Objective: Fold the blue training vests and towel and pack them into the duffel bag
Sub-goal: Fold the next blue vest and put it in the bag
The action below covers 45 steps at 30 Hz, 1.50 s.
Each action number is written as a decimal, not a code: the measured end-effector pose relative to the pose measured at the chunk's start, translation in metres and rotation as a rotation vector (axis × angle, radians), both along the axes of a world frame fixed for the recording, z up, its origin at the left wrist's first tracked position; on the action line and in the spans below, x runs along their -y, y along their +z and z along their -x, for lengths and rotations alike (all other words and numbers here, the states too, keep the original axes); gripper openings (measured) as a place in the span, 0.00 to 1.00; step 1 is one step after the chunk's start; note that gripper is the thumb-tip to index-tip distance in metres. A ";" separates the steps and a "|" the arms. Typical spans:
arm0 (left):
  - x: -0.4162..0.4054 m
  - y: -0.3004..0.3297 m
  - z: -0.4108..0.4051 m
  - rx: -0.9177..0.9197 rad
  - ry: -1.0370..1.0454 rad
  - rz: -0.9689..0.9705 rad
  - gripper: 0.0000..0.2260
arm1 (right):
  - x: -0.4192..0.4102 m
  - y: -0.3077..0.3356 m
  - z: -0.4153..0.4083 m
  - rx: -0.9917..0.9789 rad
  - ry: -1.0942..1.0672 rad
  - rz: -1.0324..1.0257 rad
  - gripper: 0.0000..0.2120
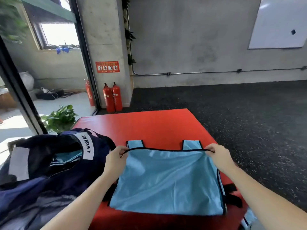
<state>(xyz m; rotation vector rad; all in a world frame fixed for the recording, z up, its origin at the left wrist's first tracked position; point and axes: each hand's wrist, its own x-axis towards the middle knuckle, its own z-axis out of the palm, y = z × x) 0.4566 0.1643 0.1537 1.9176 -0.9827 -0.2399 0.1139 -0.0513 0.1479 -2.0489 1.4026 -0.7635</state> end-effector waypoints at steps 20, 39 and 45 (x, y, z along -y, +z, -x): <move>0.044 -0.052 -0.039 0.125 -0.018 -0.296 0.03 | 0.050 -0.050 -0.029 -0.255 0.060 -0.112 0.01; 0.094 -0.049 -0.070 0.001 0.047 -0.241 0.09 | 0.097 -0.047 -0.051 -0.061 0.073 -0.087 0.07; 0.091 -0.055 -0.072 0.103 0.035 -0.315 0.10 | 0.092 -0.047 -0.047 -0.149 0.100 -0.100 0.06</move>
